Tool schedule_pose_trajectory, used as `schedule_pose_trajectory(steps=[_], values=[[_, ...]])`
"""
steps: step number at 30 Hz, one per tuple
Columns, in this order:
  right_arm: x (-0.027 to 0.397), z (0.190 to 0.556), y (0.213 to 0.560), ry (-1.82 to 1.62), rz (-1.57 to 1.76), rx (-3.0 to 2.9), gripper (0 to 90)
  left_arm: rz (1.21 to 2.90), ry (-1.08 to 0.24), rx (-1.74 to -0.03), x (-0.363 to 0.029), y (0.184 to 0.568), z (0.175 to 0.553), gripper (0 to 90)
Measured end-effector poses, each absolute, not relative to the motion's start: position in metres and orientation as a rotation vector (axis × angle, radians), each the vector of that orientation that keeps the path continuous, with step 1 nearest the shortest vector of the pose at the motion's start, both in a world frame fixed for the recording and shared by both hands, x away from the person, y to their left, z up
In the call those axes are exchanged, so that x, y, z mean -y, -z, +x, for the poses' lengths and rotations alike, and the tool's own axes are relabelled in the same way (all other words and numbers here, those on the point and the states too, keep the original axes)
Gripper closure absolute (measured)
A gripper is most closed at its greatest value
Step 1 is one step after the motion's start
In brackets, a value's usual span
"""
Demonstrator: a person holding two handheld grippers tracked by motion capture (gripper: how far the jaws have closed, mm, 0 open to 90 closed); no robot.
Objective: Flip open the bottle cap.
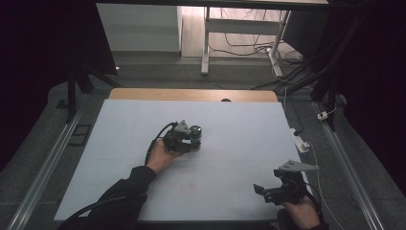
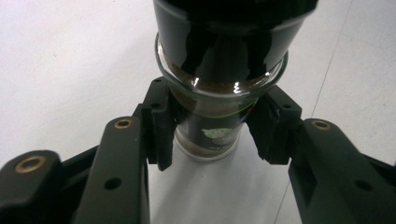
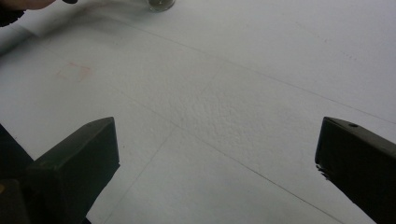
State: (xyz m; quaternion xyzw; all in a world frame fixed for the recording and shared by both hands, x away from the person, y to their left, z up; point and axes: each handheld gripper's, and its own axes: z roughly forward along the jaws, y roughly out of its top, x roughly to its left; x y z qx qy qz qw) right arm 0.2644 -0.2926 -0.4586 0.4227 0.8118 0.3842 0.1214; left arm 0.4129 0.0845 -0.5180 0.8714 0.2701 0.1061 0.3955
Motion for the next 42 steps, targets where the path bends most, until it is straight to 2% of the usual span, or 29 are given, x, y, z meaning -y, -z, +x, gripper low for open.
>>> schedule_pose_trajectory(steps=[18, 42], values=[[0.285, 0.265, 0.450, -1.232, 1.167, -2.379, 0.0, 2.213, -0.275, -0.691, -0.084, 0.518, 0.412, 54.1], [0.236, 0.279, 0.434, -1.328, 0.984, -2.454, 0.0, 2.225, -0.271, -0.696, -0.083, 0.517, 0.412, 54.1]])
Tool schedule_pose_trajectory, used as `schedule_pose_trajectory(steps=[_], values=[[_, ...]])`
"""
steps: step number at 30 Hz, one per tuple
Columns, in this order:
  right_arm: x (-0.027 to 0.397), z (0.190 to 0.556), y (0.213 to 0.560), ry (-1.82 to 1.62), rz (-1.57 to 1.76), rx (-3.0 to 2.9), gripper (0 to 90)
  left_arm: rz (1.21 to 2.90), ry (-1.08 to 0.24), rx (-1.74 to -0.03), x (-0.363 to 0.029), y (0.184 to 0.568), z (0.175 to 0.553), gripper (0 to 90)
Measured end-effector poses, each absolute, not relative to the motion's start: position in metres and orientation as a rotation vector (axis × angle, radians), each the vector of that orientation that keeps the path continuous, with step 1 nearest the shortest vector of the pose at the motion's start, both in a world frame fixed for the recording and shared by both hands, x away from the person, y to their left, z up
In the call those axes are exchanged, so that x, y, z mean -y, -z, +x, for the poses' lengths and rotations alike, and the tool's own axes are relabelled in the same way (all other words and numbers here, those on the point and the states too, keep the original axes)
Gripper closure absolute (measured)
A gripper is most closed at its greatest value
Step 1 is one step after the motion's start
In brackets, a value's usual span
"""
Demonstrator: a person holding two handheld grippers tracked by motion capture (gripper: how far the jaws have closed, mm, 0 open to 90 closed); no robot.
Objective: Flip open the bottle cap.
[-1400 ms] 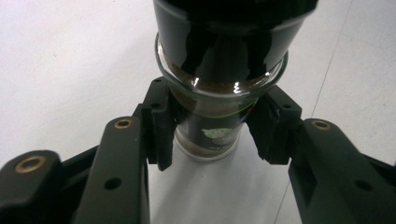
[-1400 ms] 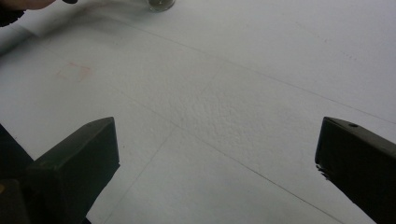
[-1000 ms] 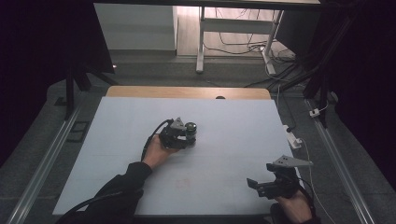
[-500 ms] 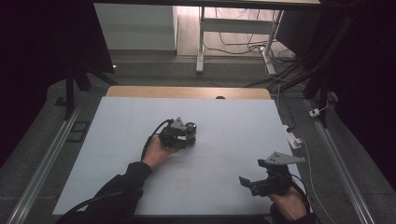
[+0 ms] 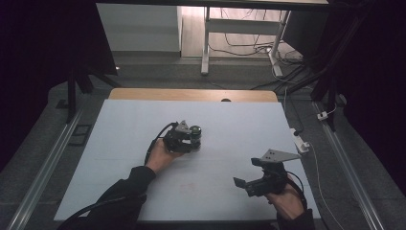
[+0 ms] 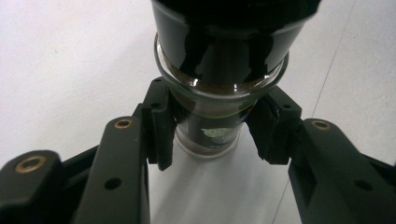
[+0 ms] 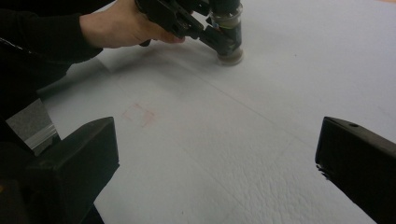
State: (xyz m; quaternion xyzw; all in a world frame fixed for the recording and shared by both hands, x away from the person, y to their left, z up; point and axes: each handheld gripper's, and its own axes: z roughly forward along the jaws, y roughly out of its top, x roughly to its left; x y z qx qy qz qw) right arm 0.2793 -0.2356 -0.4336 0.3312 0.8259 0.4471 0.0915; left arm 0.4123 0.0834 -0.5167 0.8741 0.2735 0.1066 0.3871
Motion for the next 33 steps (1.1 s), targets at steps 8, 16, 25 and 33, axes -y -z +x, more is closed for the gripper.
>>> schedule_pose_trajectory(steps=[8, 16, 25, 33], values=[[0.215, 0.293, 0.432, -1.317, 0.951, -2.488, 0.0, 2.228, -0.269, -0.697, -0.083, 0.516, 0.412, 54.1], [0.198, 0.306, 0.433, -1.310, 0.940, -2.510, 0.0, 2.231, -0.269, -0.700, -0.083, 0.516, 0.412, 54.1], [0.178, 0.323, 0.431, -1.290, 0.957, -2.503, 0.0, 2.235, -0.268, -0.705, -0.083, 0.515, 0.412, 54.1], [0.163, 0.336, 0.431, -1.260, 0.912, -2.525, 0.0, 2.239, -0.270, -0.708, -0.082, 0.515, 0.412, 54.2]])
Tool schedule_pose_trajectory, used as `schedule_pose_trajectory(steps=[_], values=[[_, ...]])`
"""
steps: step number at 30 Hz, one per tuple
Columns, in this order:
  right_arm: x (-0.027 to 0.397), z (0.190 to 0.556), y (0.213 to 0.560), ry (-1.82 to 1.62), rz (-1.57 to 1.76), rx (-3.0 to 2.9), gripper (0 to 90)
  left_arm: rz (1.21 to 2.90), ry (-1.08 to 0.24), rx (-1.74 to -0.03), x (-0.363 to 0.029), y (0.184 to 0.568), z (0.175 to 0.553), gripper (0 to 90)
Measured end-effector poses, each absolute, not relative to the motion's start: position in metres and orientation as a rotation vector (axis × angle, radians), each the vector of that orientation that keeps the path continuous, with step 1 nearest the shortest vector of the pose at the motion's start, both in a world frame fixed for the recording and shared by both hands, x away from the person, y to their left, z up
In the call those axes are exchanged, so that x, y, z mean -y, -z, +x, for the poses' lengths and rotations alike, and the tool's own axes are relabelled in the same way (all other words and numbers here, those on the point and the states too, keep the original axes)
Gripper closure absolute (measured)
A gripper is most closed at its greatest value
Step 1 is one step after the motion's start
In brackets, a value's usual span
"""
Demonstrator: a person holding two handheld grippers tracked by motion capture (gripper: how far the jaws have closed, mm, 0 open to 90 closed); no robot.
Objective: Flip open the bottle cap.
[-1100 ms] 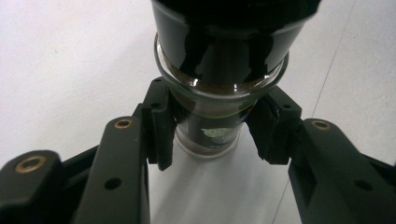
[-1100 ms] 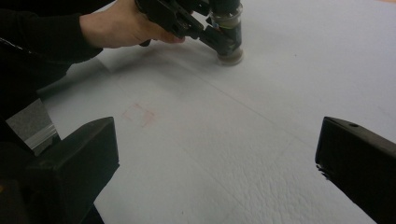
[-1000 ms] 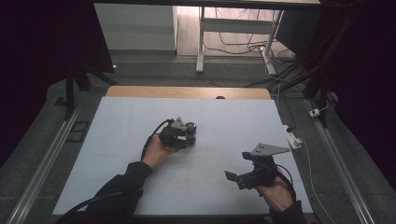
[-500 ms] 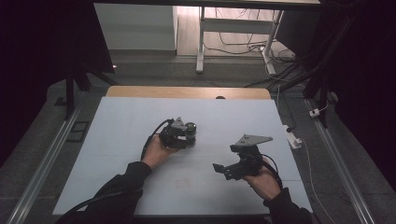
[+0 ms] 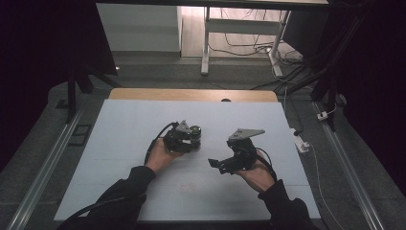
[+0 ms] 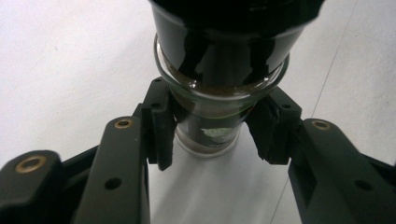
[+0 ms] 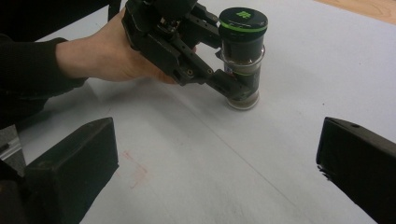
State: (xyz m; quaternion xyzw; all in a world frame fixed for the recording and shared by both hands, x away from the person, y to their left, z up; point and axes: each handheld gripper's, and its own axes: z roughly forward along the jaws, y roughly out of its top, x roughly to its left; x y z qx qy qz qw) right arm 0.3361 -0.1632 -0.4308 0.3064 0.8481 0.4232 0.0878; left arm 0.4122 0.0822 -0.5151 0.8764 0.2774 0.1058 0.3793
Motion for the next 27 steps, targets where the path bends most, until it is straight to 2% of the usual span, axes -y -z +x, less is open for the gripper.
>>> schedule_pose_trajectory(steps=[27], values=[[0.120, 0.374, 0.449, -1.201, 0.893, -2.565, 0.0, 2.243, -0.269, -0.711, -0.081, 0.514, 0.412, 54.1]])
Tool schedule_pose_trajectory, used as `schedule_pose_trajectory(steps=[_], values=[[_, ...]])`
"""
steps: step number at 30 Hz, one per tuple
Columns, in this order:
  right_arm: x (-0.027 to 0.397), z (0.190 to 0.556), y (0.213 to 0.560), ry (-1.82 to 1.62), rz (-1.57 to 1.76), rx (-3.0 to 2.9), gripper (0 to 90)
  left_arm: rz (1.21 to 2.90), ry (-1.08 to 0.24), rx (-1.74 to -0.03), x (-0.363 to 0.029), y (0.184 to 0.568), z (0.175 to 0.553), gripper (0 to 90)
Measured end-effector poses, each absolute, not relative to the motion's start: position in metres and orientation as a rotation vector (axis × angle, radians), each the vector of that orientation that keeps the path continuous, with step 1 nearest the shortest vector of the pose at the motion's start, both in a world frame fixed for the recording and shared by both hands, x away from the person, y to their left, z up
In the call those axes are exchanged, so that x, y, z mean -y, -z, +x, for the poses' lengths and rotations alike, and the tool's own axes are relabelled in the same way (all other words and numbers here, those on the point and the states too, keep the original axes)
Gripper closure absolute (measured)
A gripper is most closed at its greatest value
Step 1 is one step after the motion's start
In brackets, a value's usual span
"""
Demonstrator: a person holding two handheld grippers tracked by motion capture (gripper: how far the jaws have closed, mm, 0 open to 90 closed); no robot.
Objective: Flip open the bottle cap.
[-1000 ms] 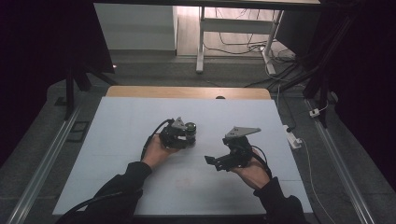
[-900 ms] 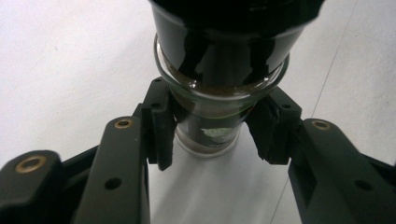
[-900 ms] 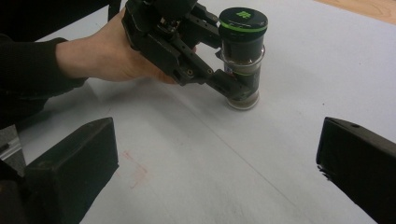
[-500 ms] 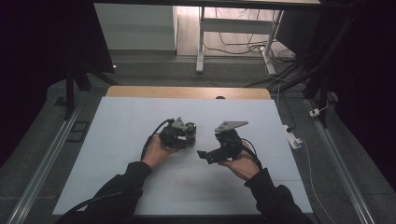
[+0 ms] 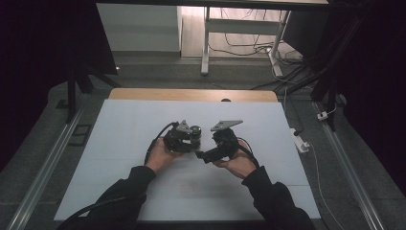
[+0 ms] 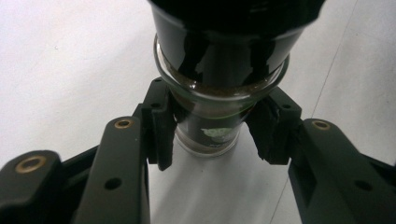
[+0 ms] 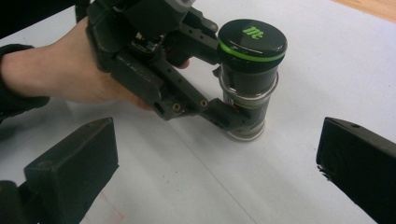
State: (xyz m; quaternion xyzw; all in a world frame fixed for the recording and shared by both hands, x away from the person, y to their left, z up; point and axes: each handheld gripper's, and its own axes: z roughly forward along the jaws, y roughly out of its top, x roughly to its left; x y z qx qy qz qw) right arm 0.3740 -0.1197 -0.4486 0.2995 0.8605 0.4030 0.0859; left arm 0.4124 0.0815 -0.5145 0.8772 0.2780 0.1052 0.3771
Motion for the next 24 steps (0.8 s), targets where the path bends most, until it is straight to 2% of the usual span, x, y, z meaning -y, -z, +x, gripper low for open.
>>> schedule_pose_trajectory(steps=[3, 5, 12, 21, 24], values=[[0.118, 0.377, 0.450, -1.195, 0.890, -2.567, 0.5, 2.243, -0.269, -0.711, -0.081, 0.514, 0.412, 54.1], [0.118, 0.379, 0.450, -1.195, 0.886, -2.558, 5.9, 2.244, -0.269, -0.710, -0.082, 0.514, 0.412, 54.1], [0.120, 0.384, 0.445, -1.212, 0.867, -2.562, 44.7, 2.245, -0.269, -0.710, -0.081, 0.514, 0.413, 54.1], [0.118, 0.392, 0.445, -1.207, 0.851, -2.625, 88.1, 2.246, -0.270, -0.711, -0.081, 0.514, 0.412, 54.1], [0.117, 0.395, 0.446, -1.196, 0.850, -2.636, 89.5, 2.246, -0.270, -0.710, -0.081, 0.514, 0.413, 54.1]])
